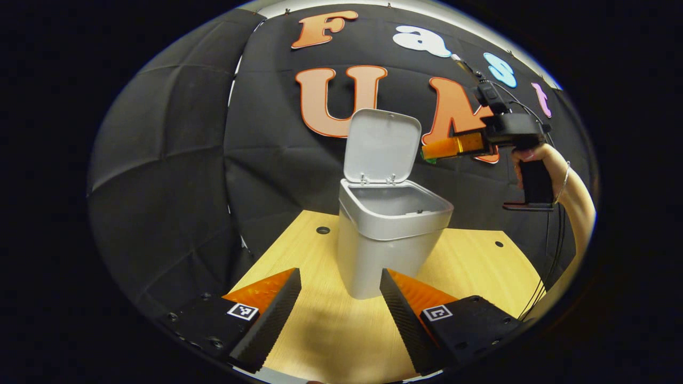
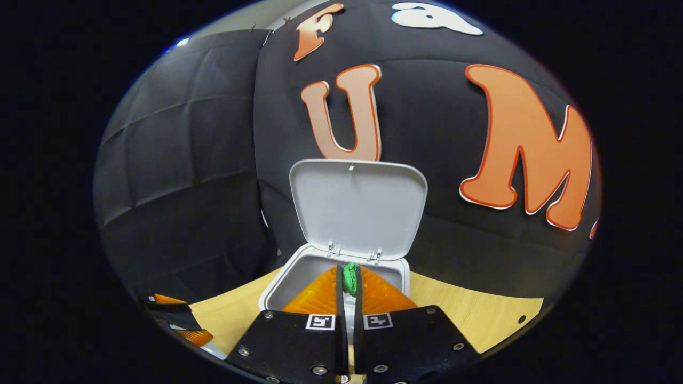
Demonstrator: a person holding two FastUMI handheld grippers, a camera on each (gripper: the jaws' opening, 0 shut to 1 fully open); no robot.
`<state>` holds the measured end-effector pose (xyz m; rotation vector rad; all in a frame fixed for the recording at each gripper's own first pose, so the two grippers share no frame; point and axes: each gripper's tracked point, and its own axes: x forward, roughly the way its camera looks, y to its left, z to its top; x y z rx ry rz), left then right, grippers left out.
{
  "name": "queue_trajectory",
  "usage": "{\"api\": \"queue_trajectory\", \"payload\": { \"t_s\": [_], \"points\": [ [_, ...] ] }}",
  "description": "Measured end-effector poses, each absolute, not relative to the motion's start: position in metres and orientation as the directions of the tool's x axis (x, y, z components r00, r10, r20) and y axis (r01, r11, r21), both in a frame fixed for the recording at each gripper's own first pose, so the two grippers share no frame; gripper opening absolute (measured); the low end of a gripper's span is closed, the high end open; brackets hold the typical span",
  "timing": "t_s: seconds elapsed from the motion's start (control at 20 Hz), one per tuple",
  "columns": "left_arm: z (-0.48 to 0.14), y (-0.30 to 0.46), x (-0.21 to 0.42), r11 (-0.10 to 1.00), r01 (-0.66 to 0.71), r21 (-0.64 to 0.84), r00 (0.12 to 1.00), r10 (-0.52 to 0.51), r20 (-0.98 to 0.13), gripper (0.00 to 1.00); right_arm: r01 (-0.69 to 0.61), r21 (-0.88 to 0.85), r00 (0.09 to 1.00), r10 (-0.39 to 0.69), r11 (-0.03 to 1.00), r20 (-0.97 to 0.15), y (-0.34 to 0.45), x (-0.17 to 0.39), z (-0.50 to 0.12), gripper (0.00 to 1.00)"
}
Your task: Press the lid of the desktop garbage bin to open it, pick up the crumpled paper on the desktop and throw it into the bin, then pick up the pop can on the desktop and drop it into the bin, and finally close the garbage bin lid.
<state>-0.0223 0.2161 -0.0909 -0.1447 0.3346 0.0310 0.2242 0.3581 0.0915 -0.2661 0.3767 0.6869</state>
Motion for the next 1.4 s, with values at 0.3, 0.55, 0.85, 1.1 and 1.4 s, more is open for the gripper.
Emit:
{"api": "queue_trajectory", "payload": {
  "t_s": [0.3,0.55,0.85,1.1,1.4],
  "points": [
    [-0.096,0.236,-0.024,0.985,-0.093,-0.147,0.939,0.038,-0.341,0.95,-0.666,-0.089,0.702,0.582,0.741,-0.41,0.376,0.229,0.085,0.27],
    [-0.089,0.231,-0.019,0.986,-0.071,-0.152,0.946,0.018,-0.324,0.95,-0.643,-0.13,0.73,0.553,0.754,-0.401,0.368,0.235,0.085,0.95],
    [-0.084,0.208,-0.014,0.988,-0.02,-0.155,0.947,-0.031,-0.32,0.95,-0.602,-0.111,0.775,0.547,0.79,-0.316,0.337,0.228,0.124,0.95],
    [-0.079,0.177,-0.006,0.987,0.04,-0.155,0.945,-0.088,-0.316,0.95,-0.554,-0.104,0.823,0.523,0.826,-0.222,0.289,0.209,0.169,0.95],
    [-0.081,0.128,0.003,0.98,0.133,-0.151,0.929,-0.177,-0.326,0.95,-0.436,-0.104,0.897,0.422,0.894,-0.133,0.206,0.182,0.202,0.95]
  ]
}}
